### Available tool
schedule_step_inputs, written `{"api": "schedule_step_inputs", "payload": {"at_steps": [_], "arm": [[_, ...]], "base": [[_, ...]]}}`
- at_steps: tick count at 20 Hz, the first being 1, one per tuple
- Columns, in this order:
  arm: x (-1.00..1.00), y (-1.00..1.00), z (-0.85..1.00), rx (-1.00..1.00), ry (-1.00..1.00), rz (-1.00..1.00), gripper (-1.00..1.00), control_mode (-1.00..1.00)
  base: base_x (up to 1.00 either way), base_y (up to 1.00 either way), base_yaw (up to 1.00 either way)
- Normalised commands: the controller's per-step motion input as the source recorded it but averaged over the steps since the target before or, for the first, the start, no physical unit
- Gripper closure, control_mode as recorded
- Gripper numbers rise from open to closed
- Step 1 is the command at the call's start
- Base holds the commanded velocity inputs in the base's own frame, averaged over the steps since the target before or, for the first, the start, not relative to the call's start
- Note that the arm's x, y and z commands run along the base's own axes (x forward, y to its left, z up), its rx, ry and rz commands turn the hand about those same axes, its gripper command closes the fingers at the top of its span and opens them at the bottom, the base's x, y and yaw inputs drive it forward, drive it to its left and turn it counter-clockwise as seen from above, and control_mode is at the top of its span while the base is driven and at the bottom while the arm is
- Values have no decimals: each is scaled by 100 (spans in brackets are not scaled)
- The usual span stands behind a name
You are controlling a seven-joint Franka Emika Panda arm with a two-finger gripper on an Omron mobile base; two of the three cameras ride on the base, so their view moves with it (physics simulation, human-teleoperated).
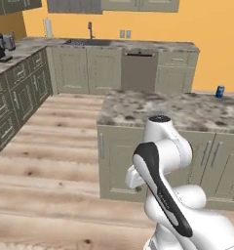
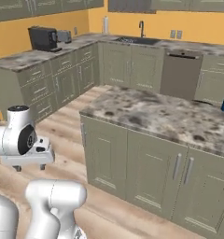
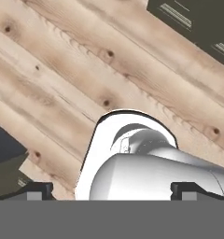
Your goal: Four empty soda cans are scattered around the kitchen. Gather all the cans and cluster them next to the stove for recycling.
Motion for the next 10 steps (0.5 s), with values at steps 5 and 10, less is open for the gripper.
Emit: {"api": "schedule_step_inputs", "payload": {"at_steps": [5,10], "arm": [[0,0,0,0,0,0,-100,100],[0,0,0,0,0,0,-100,100]], "base": [[66,30,-24],[69,31,-12]]}}
